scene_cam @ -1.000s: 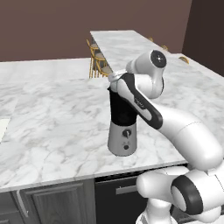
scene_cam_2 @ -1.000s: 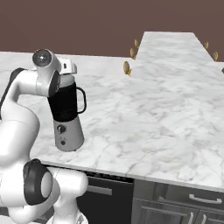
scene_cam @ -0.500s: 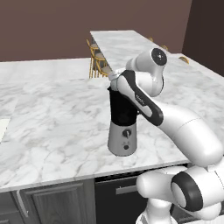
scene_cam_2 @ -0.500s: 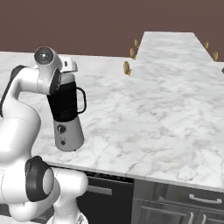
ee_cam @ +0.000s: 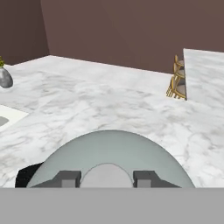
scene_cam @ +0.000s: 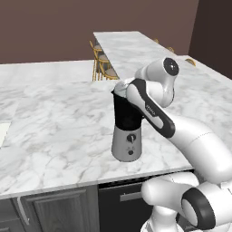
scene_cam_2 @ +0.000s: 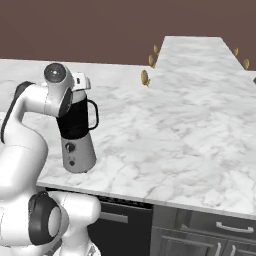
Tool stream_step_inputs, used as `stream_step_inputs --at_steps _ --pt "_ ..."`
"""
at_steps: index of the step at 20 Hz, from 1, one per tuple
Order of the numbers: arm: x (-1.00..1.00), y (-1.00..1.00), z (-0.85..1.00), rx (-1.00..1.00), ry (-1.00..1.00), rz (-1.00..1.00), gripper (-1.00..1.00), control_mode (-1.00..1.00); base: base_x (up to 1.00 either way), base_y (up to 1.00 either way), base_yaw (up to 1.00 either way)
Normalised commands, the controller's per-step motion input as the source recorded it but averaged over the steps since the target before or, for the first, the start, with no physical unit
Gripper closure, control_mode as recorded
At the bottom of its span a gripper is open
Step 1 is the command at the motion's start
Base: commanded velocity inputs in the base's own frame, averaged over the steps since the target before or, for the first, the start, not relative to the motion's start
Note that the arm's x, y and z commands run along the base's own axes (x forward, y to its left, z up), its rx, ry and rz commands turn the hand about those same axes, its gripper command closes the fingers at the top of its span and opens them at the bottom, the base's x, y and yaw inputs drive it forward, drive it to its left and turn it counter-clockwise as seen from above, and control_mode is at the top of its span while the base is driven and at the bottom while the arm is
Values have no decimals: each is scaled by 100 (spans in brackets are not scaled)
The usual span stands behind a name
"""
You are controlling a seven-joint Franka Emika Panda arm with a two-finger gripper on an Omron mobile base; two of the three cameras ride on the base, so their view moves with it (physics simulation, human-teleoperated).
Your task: Close the lid blender by securely placing the lid on top.
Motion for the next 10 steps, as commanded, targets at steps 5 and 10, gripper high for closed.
stream_step_inputs --at_steps 5,10 --pt "0 0 -46 0 3 1 100 -100 0 0 0" --pt "10 0 -5 0 4 1 100 -100 0 0 0"
